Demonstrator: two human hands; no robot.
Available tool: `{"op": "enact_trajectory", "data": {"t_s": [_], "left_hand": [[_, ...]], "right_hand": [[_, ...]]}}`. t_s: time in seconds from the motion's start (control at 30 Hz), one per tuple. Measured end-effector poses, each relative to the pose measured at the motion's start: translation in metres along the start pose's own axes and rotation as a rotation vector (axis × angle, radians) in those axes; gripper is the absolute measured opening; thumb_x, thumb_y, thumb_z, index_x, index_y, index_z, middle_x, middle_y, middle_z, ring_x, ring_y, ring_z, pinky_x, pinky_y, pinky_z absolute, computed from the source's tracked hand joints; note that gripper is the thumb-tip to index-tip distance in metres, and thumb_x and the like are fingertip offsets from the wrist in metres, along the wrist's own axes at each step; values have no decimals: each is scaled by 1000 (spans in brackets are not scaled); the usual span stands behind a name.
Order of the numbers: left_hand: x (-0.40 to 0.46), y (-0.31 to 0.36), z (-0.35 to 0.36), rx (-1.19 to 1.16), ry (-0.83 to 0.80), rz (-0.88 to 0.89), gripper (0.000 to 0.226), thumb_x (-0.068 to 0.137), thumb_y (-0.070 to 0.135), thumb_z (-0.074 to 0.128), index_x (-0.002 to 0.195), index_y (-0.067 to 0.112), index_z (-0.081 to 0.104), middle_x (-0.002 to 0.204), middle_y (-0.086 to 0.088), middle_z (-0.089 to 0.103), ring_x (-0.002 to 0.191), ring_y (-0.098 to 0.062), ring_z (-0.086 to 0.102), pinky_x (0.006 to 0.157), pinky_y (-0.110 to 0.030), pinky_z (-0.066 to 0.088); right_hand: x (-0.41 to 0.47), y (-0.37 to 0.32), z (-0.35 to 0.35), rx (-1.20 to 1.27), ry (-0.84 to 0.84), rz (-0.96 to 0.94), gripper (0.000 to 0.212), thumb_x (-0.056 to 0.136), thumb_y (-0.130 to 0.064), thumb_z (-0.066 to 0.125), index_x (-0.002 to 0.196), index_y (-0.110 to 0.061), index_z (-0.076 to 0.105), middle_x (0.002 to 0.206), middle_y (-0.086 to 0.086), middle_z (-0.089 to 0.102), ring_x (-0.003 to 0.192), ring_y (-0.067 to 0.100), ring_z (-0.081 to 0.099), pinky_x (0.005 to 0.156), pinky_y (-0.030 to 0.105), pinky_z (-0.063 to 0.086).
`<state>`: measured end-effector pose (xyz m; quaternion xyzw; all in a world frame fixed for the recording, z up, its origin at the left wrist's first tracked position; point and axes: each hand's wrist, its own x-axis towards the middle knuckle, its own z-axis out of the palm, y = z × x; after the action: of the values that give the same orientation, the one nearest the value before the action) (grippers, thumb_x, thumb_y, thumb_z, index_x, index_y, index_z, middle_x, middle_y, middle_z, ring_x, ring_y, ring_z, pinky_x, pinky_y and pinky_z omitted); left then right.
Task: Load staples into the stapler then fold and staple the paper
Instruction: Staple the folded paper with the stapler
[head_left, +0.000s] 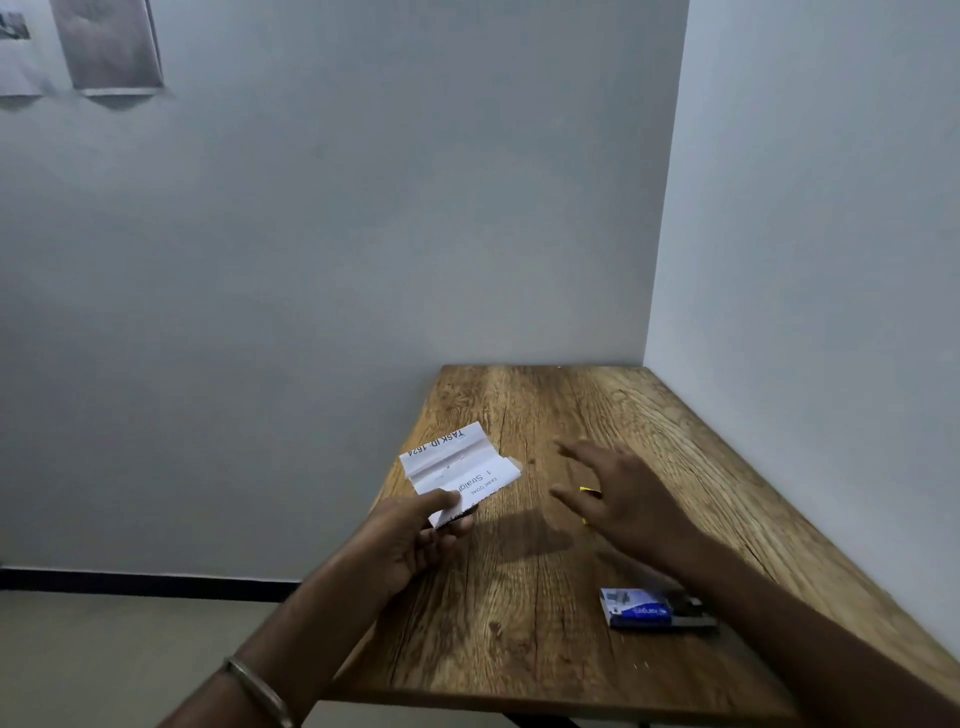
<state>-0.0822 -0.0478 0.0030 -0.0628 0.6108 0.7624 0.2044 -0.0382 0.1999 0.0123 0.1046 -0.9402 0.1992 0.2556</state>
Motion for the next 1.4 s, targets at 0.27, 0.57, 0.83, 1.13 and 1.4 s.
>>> {"op": "enact_trajectory", "data": {"t_s": [0.27,0.57,0.83,1.13,1.4], "left_hand": [[-3,-4,5,13,16,67,22,86,10,72,101,1,58,67,-18,72,50,-16,69,39,-21,51],[-4,-9,4,44,-8,139,17,87,9,71,100,1,64,67,-12,76,57,-18,73,45,-25,56],[-2,-7,3,-11,-14,120,21,86,8,73,101,-2,62,66,-13,76,58,-21,73,43,-26,56],[-1,-9,3,2,-18,108,25,85,11,74,102,-2,62,73,-16,77,59,-21,74,43,-24,56],[-2,-10,2,-6,-11,134,25,85,11,74,104,-1,62,78,-17,78,63,-23,76,44,-25,56]], "right_hand": [[-11,60,-20,-105,-348,152,43,86,-47,70,124,-28,64,114,-9,66,106,13,60,90,35,48],[-11,53,-7,135,-200,126,11,92,-26,67,103,-26,65,95,-9,70,84,4,65,72,23,51],[0,12,-14,903,-497,427,41,88,-37,67,105,1,67,90,13,73,74,18,69,65,27,56],[8,-5,5,1244,-601,640,53,85,-31,71,117,11,63,89,16,68,71,17,64,57,25,54],[9,-4,13,1269,-606,603,59,82,-35,74,117,11,62,92,16,69,73,17,66,60,26,55]]}}
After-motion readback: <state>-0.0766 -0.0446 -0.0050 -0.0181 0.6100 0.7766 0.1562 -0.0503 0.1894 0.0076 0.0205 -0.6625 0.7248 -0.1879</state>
